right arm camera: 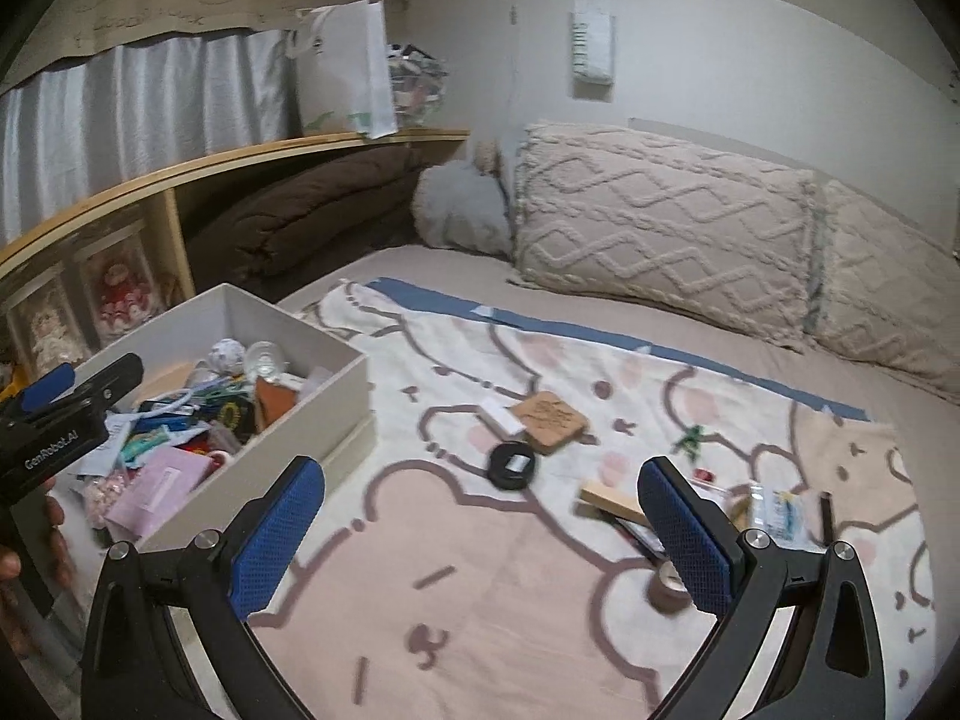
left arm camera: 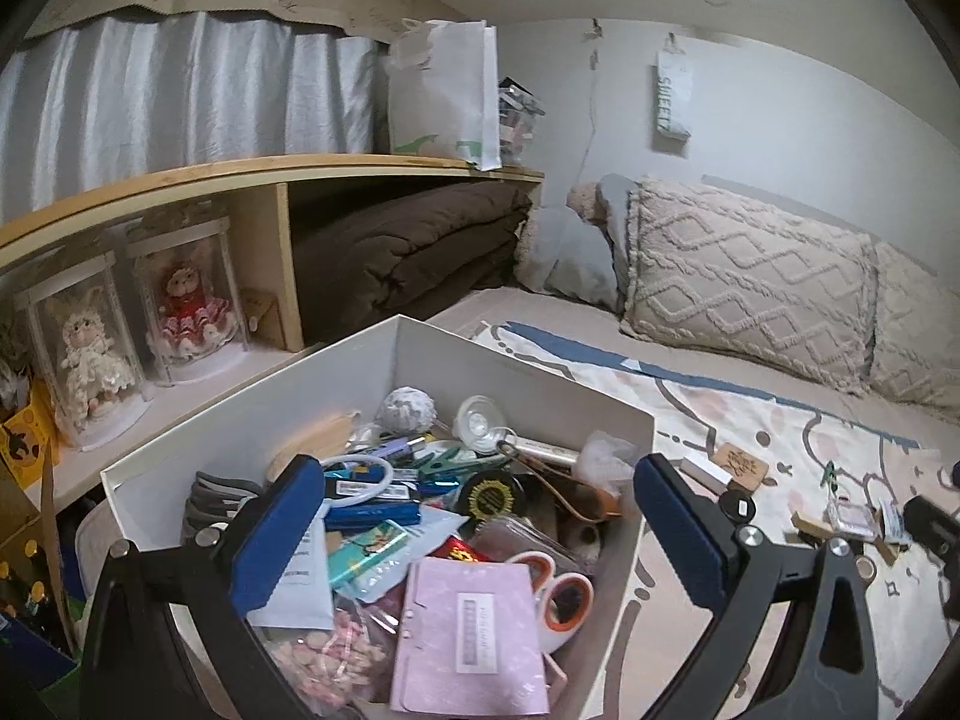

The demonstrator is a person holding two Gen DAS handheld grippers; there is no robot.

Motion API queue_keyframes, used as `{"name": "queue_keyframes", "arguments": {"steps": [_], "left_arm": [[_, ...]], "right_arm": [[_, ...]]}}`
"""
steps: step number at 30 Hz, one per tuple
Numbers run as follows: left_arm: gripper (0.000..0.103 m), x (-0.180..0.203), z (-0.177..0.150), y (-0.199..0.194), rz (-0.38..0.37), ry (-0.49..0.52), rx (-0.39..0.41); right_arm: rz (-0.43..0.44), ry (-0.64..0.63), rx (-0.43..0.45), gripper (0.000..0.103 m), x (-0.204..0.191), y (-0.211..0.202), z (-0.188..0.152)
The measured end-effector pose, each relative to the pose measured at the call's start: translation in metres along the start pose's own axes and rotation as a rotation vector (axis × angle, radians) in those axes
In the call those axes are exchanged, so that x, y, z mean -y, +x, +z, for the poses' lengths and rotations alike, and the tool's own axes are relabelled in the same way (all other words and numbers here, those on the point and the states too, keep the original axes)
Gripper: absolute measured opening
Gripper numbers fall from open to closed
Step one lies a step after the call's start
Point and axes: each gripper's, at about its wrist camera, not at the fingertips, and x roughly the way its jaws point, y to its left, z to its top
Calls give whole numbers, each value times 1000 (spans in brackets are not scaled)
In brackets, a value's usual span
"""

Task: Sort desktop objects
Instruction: 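Withdraw both tools from the box toward the items on the bed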

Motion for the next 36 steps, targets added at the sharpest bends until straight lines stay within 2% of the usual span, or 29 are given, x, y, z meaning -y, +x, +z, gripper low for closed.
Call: {"name": "queue_keyframes", "arguments": {"steps": [8,17,29,36], "left_arm": [[103,22,-5,1,-14,37,-3],[103,53,-11,-4,-81,62,2],[103,100,-25,-6,-175,138,-3],[103,120,-34,-7,-270,107,5]], "right_arm": [[-77,72,7,103,51,-15,-15],[-203,118,-2,103,98,-19,-40],[-226,214,35,103,131,-20,-68],[-230,226,39,103,132,-14,-76]]}}
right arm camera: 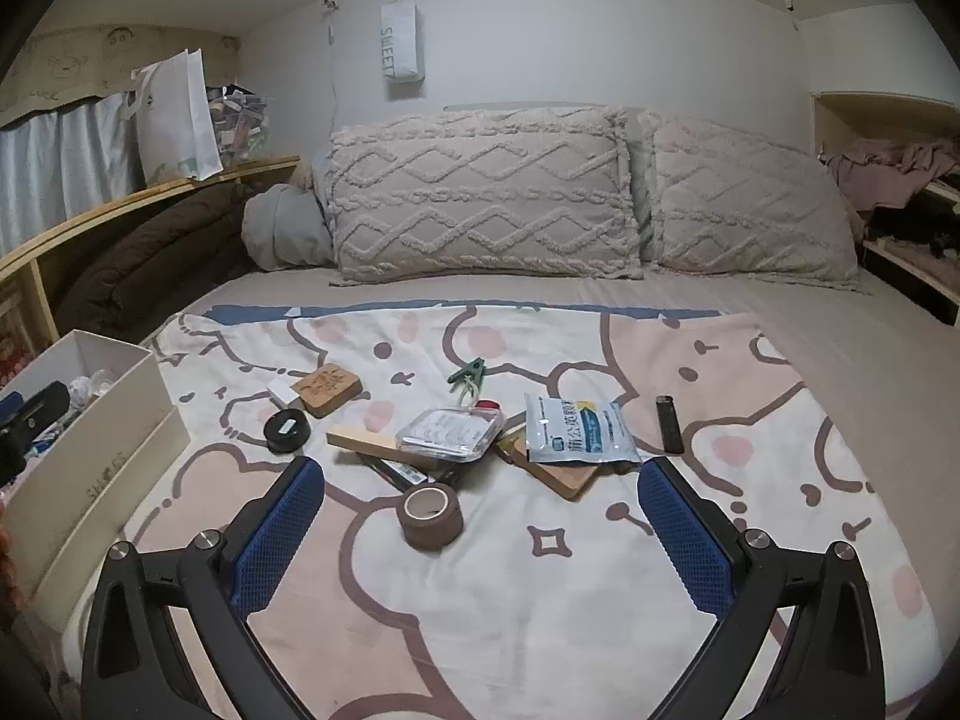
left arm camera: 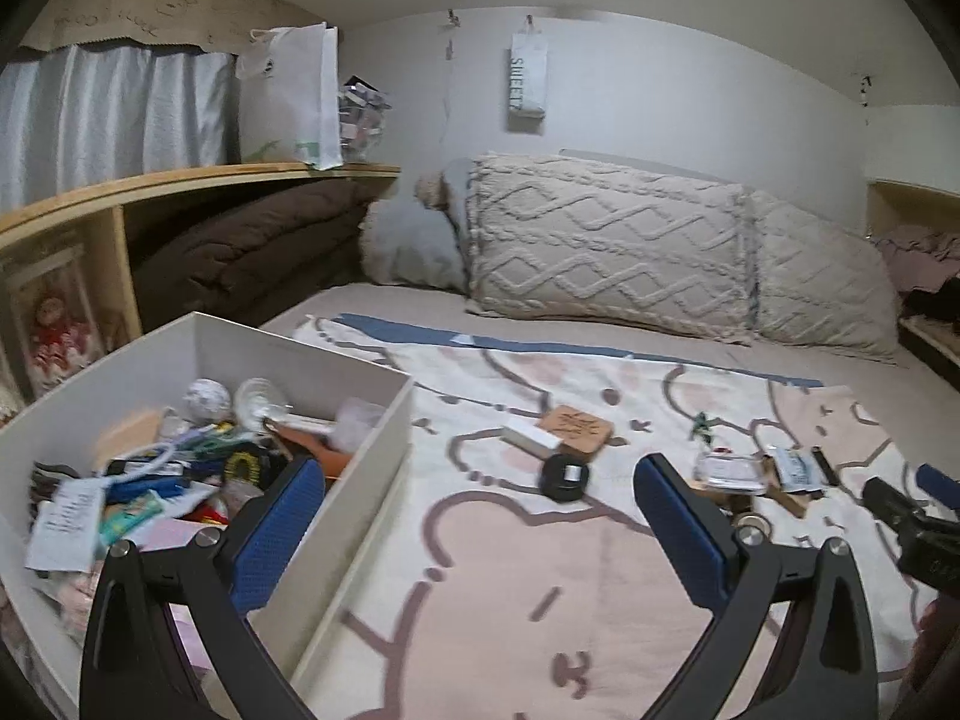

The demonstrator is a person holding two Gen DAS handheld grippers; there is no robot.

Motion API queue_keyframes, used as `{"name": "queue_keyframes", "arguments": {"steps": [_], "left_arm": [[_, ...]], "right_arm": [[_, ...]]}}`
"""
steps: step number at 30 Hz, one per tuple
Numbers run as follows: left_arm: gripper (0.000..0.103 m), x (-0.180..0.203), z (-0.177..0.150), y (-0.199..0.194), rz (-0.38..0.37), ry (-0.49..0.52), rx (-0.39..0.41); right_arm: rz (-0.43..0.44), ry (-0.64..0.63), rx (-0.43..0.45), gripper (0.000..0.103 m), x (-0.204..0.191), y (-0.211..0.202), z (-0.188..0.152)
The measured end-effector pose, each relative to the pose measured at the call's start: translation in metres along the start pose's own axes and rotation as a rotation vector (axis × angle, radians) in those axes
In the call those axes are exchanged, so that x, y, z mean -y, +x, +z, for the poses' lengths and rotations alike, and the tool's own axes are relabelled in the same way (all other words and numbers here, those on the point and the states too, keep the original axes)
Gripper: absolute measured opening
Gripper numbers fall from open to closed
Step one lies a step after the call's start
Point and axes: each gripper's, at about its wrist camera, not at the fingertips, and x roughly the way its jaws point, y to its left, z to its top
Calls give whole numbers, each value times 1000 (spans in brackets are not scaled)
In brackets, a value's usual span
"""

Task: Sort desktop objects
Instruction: 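Withdraw both tools from the box toward the items on the bed, then lower the right tool over the brown tape roll and close on it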

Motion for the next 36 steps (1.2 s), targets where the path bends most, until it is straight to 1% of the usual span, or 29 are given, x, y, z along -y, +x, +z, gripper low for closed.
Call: {"name": "queue_keyframes", "arguments": {"steps": [10,14,18,23,27,33,36], "left_arm": [[103,17,-9,9,-23,38,-12],[103,19,-14,15,-42,37,-33],[103,22,-21,24,-74,29,-75],[103,29,-31,39,-86,49,-134],[103,35,-38,50,-115,56,-184],[103,42,-47,64,-110,77,-227],[103,43,-51,72,-110,76,-252]], "right_arm": [[15,26,-20,103,6,6,-10],[11,3,-46,103,2,14,-16],[12,-11,-78,103,-1,22,-22],[40,-14,-152,103,-4,37,-32],[69,-14,-223,103,-9,52,-39],[106,-15,-293,103,-17,72,-41],[123,-13,-303,103,-18,81,-38]]}}
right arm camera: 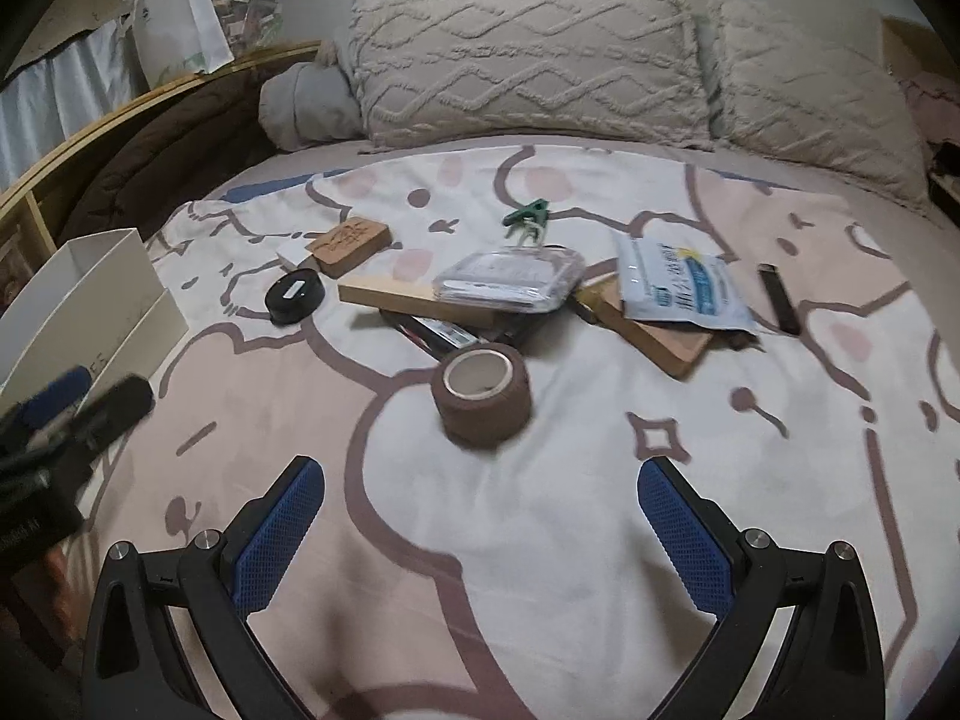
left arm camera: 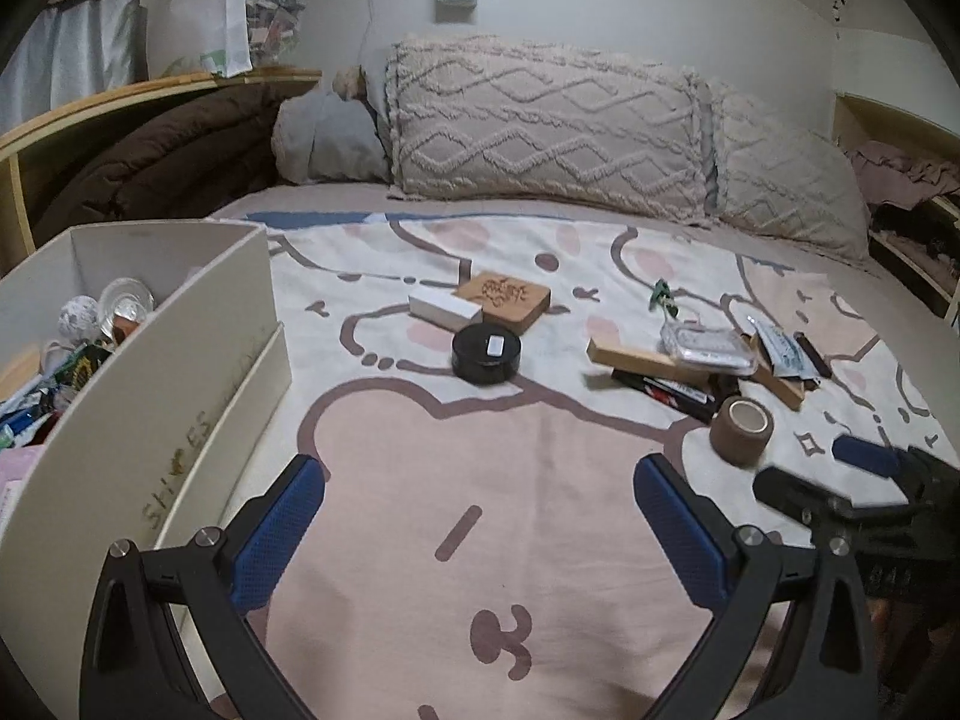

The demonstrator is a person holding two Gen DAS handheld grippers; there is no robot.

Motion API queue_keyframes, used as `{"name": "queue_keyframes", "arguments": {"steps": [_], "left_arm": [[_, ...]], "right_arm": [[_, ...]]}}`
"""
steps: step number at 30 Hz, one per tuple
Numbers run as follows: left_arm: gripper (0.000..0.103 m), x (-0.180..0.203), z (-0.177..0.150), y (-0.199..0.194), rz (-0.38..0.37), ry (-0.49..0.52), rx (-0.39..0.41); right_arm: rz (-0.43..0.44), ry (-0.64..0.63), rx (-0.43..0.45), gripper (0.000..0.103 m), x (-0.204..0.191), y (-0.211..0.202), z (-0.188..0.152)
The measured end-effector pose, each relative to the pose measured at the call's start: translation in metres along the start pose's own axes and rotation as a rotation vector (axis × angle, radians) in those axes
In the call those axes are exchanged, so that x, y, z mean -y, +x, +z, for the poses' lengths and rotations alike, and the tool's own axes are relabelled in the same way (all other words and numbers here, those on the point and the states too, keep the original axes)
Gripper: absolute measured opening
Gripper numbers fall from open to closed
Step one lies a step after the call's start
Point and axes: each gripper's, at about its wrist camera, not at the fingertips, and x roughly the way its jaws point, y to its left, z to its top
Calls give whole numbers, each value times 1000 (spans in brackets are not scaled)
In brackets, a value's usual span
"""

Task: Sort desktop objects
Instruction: 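Lower the right tool over the brown tape roll and close on it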

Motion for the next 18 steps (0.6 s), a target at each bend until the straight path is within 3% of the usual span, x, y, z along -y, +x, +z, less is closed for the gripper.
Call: {"name": "queue_keyframes", "arguments": {"steps": [5,8,11,13,18], "left_arm": [[103,-1,-2,11,-5,-12,-34],[103,0,-3,18,-11,-16,-50],[103,1,-3,23,-23,-24,-69],[103,2,-2,27,-33,-39,-83],[103,3,3,41,-52,-69,-119]], "right_arm": [[-25,2,24,103,6,12,11],[-18,-19,34,84,7,19,13],[3,-29,32,79,6,25,13],[5,-49,31,69,2,28,11],[-4,-71,27,56,-2,35,9]]}}
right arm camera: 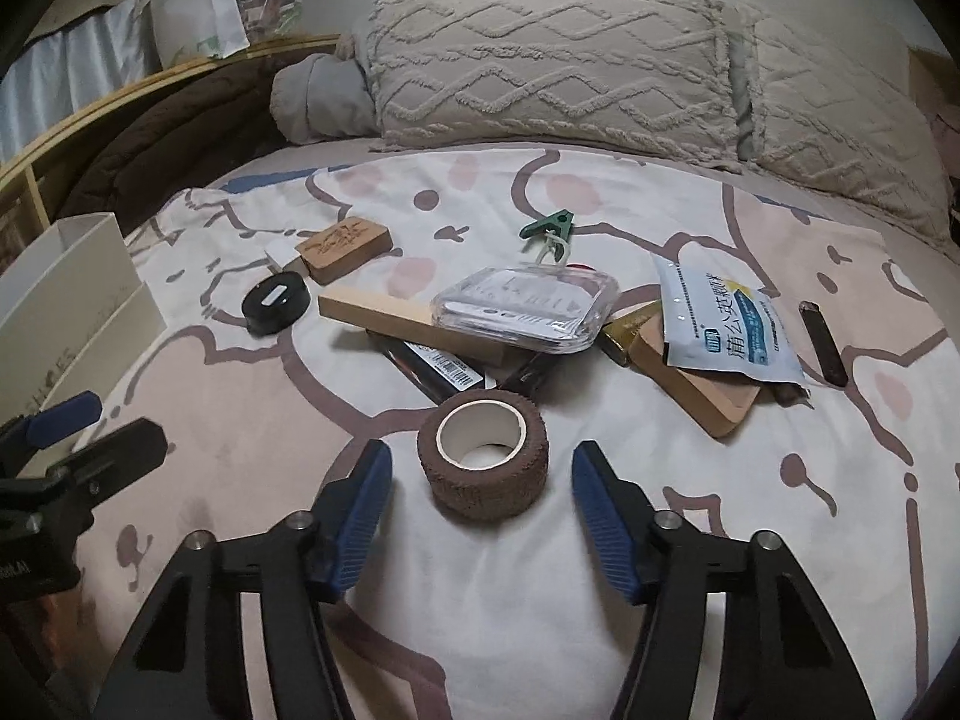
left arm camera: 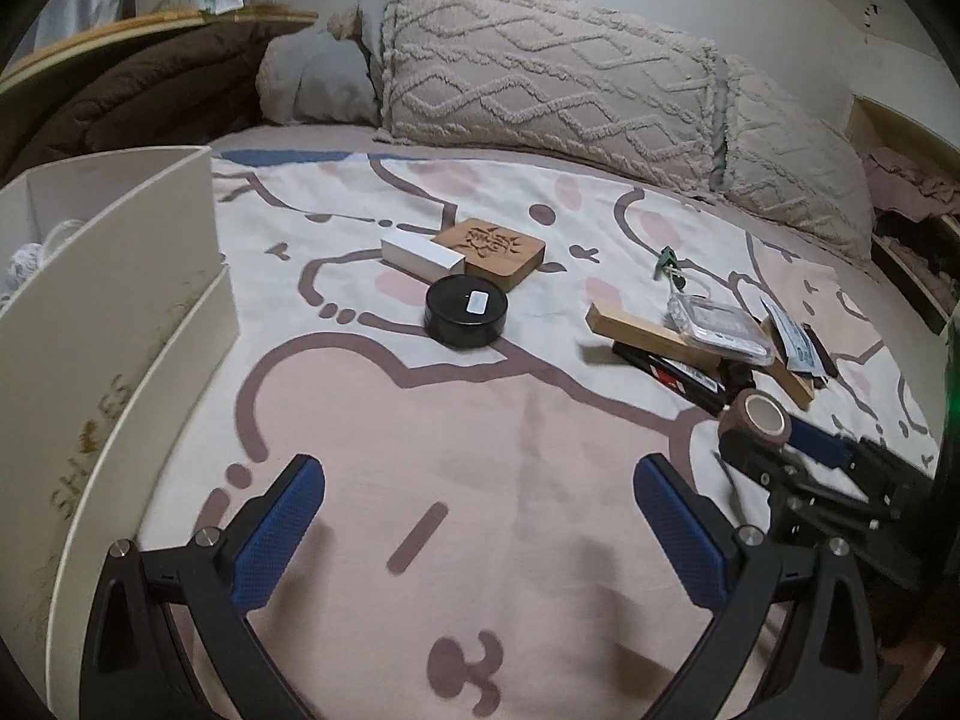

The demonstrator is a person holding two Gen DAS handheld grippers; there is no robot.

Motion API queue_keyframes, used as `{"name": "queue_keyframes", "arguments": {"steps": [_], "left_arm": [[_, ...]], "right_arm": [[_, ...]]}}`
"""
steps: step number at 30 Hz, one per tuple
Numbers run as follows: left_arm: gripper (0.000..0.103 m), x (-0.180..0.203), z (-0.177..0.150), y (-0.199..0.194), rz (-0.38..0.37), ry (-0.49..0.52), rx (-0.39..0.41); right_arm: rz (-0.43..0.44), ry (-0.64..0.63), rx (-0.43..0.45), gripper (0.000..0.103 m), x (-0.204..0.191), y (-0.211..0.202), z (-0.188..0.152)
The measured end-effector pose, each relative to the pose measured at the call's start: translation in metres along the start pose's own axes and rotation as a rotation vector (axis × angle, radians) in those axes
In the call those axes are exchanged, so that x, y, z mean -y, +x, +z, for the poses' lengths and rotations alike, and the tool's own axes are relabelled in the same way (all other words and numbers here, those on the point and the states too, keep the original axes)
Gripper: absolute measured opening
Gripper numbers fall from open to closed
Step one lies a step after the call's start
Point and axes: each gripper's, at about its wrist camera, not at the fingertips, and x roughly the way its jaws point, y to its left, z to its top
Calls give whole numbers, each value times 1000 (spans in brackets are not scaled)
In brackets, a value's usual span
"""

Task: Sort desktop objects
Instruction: 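Lower the right tool over the brown tape roll and close on it, then close the left tool on the black round tin while the right tool holds the tape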

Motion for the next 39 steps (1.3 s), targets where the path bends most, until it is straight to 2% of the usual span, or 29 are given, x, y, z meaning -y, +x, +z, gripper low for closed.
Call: {"name": "queue_keyframes", "arguments": {"steps": [1,3,9,18,25,28,35,36,39], "left_arm": [[103,-1,2,3,-2,-5,-5],[103,-4,8,10,-2,-17,-10],[103,-8,17,40,14,-27,-75],[103,-6,37,69,10,-13,-109],[103,-7,55,98,56,-22,-135],[103,-13,55,110,74,-58,-164],[103,-13,53,109,78,-60,-149],[101,-13,53,109,81,-61,-141],[81,-13,51,104,118,-62,-90]], "right_arm": [[0,2,-2,49,1,2,0],[-3,7,-4,44,2,4,-2],[-28,-16,29,44,-2,2,-9],[-6,6,47,44,2,3,-13],[-11,0,51,44,1,4,-14],[-10,1,51,44,1,4,-14],[-10,1,52,44,1,3,-14],[-8,3,53,44,1,3,-14],[-2,11,53,44,2,2,-13]]}}
